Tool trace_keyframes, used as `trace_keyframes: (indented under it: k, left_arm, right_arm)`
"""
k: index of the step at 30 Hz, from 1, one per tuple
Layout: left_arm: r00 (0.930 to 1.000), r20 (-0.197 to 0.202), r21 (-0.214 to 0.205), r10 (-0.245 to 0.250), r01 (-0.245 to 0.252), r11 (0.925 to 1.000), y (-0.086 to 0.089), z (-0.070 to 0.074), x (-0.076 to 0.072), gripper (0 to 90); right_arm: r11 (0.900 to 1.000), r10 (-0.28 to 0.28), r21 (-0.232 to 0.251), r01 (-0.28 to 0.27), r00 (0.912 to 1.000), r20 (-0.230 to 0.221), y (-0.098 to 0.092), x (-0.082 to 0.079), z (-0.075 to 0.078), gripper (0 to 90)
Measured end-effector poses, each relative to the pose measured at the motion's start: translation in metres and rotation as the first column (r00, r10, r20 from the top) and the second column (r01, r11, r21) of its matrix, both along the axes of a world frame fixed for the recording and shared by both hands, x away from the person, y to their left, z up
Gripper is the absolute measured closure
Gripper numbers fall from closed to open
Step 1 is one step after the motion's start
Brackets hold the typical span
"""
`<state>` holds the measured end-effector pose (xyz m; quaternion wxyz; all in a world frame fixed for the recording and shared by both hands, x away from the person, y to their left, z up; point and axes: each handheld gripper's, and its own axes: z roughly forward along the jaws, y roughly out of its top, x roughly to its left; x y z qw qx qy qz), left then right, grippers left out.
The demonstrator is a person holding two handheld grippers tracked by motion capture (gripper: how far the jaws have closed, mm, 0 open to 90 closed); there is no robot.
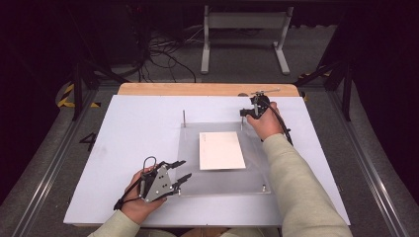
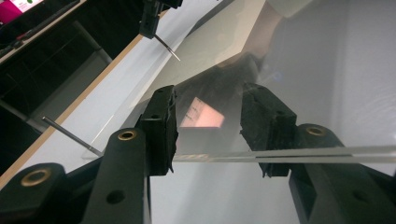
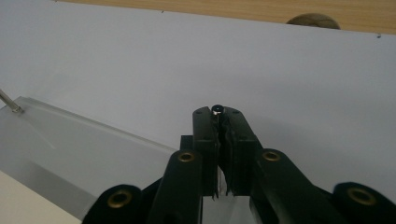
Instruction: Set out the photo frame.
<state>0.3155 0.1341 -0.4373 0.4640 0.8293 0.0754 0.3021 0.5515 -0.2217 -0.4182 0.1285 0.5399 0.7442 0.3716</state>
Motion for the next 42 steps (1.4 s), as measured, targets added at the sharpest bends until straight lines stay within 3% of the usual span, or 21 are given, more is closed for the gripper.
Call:
trace_keyframes:
  k: [7, 10, 12, 14, 17, 20, 23, 26, 29, 31, 33, 39, 42]
  left_arm:
    - [0.9976, 0.006, 0.005, 0.068, -0.068, 0.9976, 0.004, 0.007, 0.007, 58.9]
    - [0.9967, -0.010, -0.027, 0.080, -0.080, 0.9964, 0.008, 0.008, 0.011, 59.3]
    - [0.9964, -0.015, -0.030, 0.083, -0.084, 0.9960, 0.008, 0.010, 0.012, 59.4]
    - [0.9965, -0.018, -0.031, 0.082, -0.083, 0.9961, 0.007, 0.012, 0.013, 59.5]
    - [0.9962, -0.027, -0.035, 0.083, -0.084, 0.9959, 0.008, 0.013, 0.014, 59.4]
    - [0.9960, -0.035, -0.038, 0.083, -0.084, 0.9957, 0.008, 0.015, 0.015, 59.3]
    - [0.9953, -0.048, -0.044, 0.084, -0.086, 0.9953, 0.008, 0.017, 0.016, 59.0]
    - [0.9947, -0.057, -0.045, 0.085, -0.088, 0.9951, 0.007, 0.018, 0.017, 58.4]
    - [0.9943, -0.064, -0.051, 0.085, -0.088, 0.9948, 0.007, 0.019, 0.018, 58.4]
    - [0.9937, -0.070, -0.050, 0.088, -0.091, 0.9946, 0.007, 0.022, 0.019, 58.3]
    - [0.9932, -0.075, -0.049, 0.089, -0.093, 0.9945, 0.007, 0.024, 0.020, 58.3]
    - [0.9912, -0.097, -0.059, 0.091, -0.097, 0.9936, 0.007, 0.032, 0.024, 58.4]
    - [0.9905, -0.105, -0.064, 0.089, -0.096, 0.9933, 0.007, 0.035, 0.027, 58.4]
  right_arm:
    - [0.9999, -0.013, -0.010, 0.013, 0.9999, -0.001, 0.002, -0.003, 0.001, 83.7]
    - [0.9998, -0.013, -0.017, 0.013, 0.9998, -0.012, 0.001, -0.004, 0.003, 79.5]
    - [0.9999, -0.002, -0.011, 0.002, 1.0000, 0.003, -0.001, -0.007, 0.005, 73.4]
    - [0.9998, 0.015, -0.013, -0.015, 0.9988, 0.046, -0.003, -0.011, 0.009, 68.7]
    - [0.9983, 0.058, -0.007, -0.058, 0.9926, 0.107, -0.010, -0.022, 0.019, 63.7]
    - [0.9902, 0.138, -0.043, -0.133, 0.9767, 0.164, -0.019, -0.036, 0.027, 62.5]
    - [0.9818, 0.188, -0.063, -0.179, 0.9636, 0.190, -0.029, -0.055, 0.034, 62.6]
    - [0.9712, 0.237, -0.080, -0.225, 0.9432, 0.233, -0.038, -0.077, 0.041, 60.4]
    - [0.9539, 0.296, -0.141, -0.265, 0.9088, 0.294, -0.045, -0.100, 0.046, 55.5]
    - [0.9397, 0.339, -0.165, -0.300, 0.8802, 0.332, -0.050, -0.118, 0.049, 53.8]
    - [0.9316, 0.362, -0.169, -0.322, 0.8654, 0.347, -0.054, -0.131, 0.051, 52.7]
    - [0.9128, 0.409, -0.181, -0.366, 0.8190, 0.403, -0.058, -0.163, 0.056, 49.2]
    - [0.9053, 0.424, -0.190, -0.380, 0.7829, 0.455, -0.059, -0.176, 0.057, 47.6]
